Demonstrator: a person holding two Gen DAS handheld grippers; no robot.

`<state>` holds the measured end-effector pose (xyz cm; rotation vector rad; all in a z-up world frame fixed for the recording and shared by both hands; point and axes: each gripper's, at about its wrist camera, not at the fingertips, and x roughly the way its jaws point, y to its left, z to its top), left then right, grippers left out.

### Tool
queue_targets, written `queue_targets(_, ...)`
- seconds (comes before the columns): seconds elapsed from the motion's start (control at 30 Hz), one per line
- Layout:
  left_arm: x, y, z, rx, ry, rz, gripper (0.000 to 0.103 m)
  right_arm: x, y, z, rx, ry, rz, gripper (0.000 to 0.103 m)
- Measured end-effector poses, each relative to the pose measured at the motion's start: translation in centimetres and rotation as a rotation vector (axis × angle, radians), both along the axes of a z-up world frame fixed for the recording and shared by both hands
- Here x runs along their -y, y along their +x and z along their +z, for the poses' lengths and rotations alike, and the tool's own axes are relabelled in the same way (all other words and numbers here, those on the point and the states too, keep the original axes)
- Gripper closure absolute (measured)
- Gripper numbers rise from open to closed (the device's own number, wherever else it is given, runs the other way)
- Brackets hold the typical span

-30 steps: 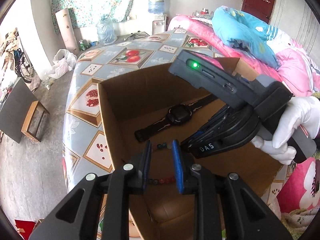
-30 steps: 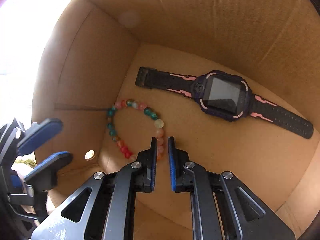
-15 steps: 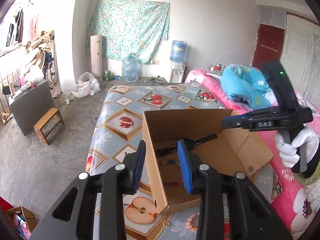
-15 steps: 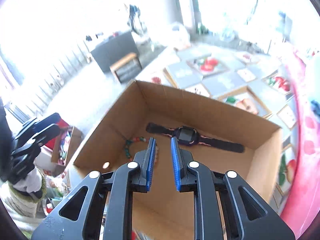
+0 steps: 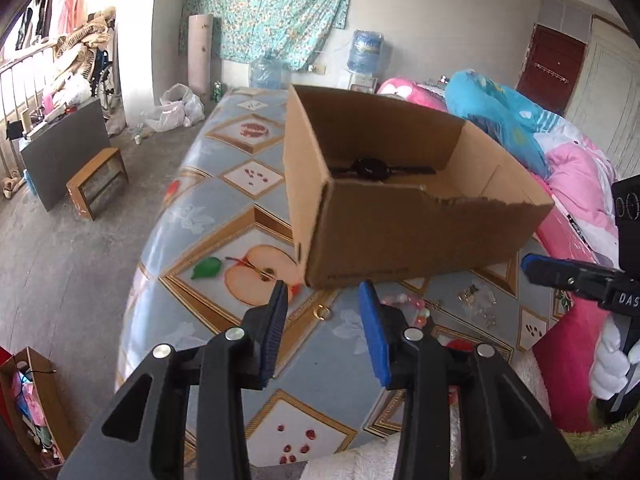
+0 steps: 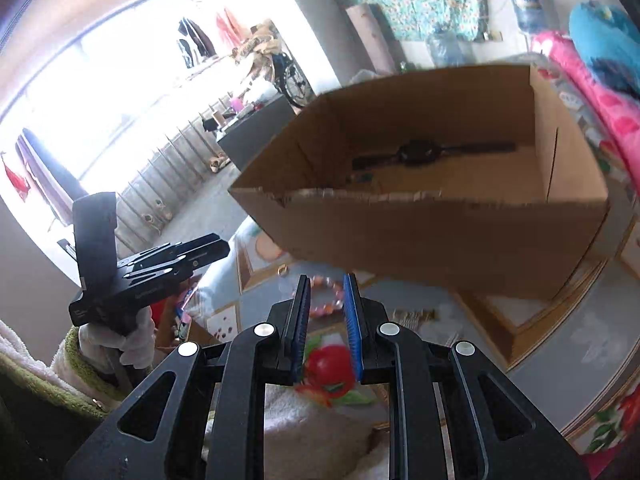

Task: Organize jewelry
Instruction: 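Withdraw both tools from the box back over the jewelry on the table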

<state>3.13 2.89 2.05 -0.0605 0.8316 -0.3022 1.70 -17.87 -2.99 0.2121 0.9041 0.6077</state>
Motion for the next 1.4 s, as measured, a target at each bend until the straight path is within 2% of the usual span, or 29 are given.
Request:
queue_targets(0.1, 3.2, -0.6, -1.3, -0.004, 0.000, -0.121, 0.067, -0.4, -0.1, -2.4, -0.079, 0.045, -0.023, 0.084)
queue_targets(0.2, 6.0, -0.5, -2.1, -0.019, -0.002, -0.224, 0.067, -0.5, -0.8, -3.0, -0.104, 0.027, -0.050, 0.084)
queue_targets(0.33, 8.0, 0.2, -2.8, -0.022, 0.020, -0.284, 0.067, 0.0, -0.5, -3.3, -0.121, 0.030, -0.073, 0.084)
queue_targets(0.5, 9.6, 1.1, -4.2, -0.053, 0.082, -0.325, 0.067, 0.6, -1.4, -3.5, -0.148, 0.056, -0.096, 0.084)
queue_targets(0.63, 9.4, 1.5, -5.3, -0.111, 0.109, -0.315, 0.067, 0.6, -1.0, -3.8, -0.158, 0.073, -0.093, 0.083)
queue_targets(0.9, 7.2, 0.7, -5.2, -0.147, 0.115, -0.264, 0.067, 0.5, -1.7, -3.5, -0.156, 0.081, -0.072, 0.081)
queue_targets(1.07, 6.2, 0.4, -5.3, -0.143, 0.133, -0.214, 0.067, -0.1, -2.2, -2.8, -0.137, 0.058, -0.057, 0.080)
queue_targets(1.4, 4.5, 0.0, -3.3, -0.068, 0.076, -0.158, 0.067, -1.3, -3.3, -2.0, -0.066, -0.016, -0.046, 0.076)
